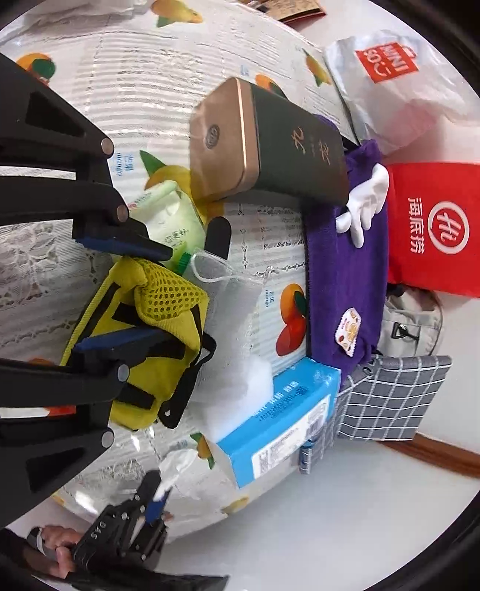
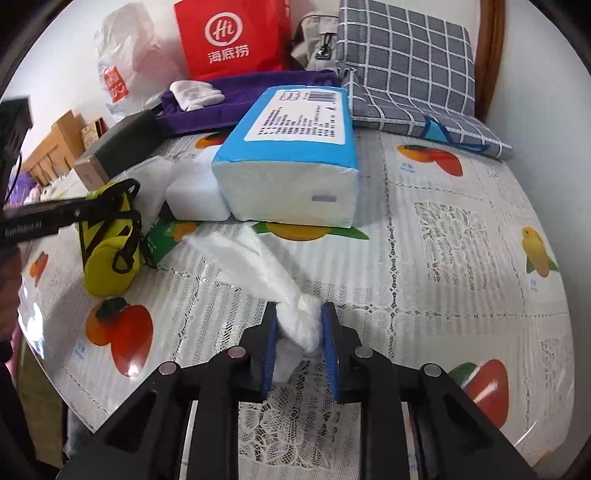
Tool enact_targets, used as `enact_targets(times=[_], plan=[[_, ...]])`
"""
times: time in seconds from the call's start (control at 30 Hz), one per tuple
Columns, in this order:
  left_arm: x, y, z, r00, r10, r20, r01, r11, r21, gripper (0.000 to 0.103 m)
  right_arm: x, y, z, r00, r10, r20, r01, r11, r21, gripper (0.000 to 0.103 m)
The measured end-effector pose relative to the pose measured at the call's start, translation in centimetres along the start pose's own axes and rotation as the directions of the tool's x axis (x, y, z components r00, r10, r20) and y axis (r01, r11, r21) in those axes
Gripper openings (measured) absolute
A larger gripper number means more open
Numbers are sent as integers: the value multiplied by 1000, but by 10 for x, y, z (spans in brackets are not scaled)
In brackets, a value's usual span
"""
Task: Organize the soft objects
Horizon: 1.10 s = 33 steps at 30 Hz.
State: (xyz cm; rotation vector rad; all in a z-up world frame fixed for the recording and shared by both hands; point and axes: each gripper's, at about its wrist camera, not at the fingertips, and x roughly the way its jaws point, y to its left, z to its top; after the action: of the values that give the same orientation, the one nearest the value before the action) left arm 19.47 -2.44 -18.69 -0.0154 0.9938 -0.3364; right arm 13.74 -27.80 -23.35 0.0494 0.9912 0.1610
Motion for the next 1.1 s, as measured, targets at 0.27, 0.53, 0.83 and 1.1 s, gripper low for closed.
enact_targets(times=[0.27, 0.53, 0.83, 1.1], plan=[[-25, 19, -5, 999, -8, 37, 11, 997, -78, 31, -15, 5, 4, 1000, 18, 25, -18, 1000, 12, 22], [-52, 44, -14, 997, 38, 73, -25, 986, -167, 31, -35, 9, 10, 998, 35, 55, -37, 998, 42, 22], [-75, 75, -20, 993, 93, 75, -69, 957, -282, 31, -56, 11, 21, 997, 19, 78, -24, 997, 72, 22], [-104, 74, -11, 986, 95, 135, -54, 958, -280, 31, -80, 10, 40, 991, 23, 133, -38, 993, 108, 22]])
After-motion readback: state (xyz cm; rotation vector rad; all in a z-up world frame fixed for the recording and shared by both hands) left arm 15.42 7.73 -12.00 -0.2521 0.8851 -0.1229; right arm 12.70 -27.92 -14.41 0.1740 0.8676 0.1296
